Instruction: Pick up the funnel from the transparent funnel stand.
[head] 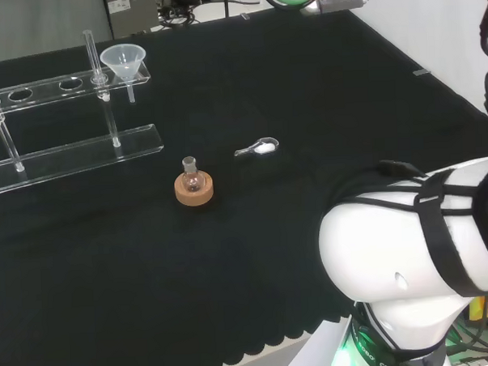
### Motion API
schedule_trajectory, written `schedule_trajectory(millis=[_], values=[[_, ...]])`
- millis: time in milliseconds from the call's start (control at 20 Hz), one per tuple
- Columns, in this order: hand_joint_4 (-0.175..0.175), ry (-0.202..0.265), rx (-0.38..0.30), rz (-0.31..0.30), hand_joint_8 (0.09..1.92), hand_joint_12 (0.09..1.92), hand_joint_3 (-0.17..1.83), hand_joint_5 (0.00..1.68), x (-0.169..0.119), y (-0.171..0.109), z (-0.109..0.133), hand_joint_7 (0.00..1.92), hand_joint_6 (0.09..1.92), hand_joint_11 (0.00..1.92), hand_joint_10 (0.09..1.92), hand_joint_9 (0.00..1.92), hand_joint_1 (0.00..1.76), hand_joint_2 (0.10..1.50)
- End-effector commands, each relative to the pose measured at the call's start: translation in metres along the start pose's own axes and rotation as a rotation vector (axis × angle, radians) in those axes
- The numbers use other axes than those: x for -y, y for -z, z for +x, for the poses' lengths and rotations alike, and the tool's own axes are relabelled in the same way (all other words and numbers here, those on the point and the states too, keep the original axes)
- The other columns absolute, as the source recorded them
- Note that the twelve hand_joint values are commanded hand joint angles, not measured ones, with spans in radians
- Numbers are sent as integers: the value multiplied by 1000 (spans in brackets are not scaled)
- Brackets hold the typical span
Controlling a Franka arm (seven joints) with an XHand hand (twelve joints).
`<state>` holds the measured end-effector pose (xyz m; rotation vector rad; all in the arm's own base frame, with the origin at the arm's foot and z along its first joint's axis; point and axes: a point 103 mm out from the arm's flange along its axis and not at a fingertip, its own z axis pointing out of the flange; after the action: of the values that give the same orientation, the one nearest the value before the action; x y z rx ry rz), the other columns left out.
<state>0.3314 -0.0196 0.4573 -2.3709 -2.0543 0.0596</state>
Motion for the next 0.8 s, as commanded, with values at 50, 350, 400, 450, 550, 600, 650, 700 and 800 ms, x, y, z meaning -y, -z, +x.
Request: schedule_trajectory(millis=[50,350,400,450,550,600,650,700,800], values=[[-6,18,4,35,480,1351,372,218,-58,-22,-15,57,87,93,647,211,0,1209],[-17,80,28,56,542,1363,327,238,-111,-33,0,149,87,117,664,281,60,1172],[-20,89,36,63,557,1365,317,243,-118,-36,6,165,87,123,668,299,78,1164],[-23,96,39,68,571,1367,309,248,-123,-38,13,176,87,129,673,315,97,1154],[-29,101,53,88,593,1370,295,260,-136,-44,14,187,87,141,677,337,130,1139],[-32,108,60,101,600,1371,291,265,-145,-48,18,191,87,145,678,343,140,1135],[-34,118,62,115,606,1371,288,270,-154,-52,24,193,87,148,678,347,147,1132],[-35,128,61,124,611,1371,283,274,-161,-55,29,195,87,151,679,351,163,1124],[-37,151,55,137,624,1372,268,282,-173,-61,38,203,87,156,679,358,214,1097]])
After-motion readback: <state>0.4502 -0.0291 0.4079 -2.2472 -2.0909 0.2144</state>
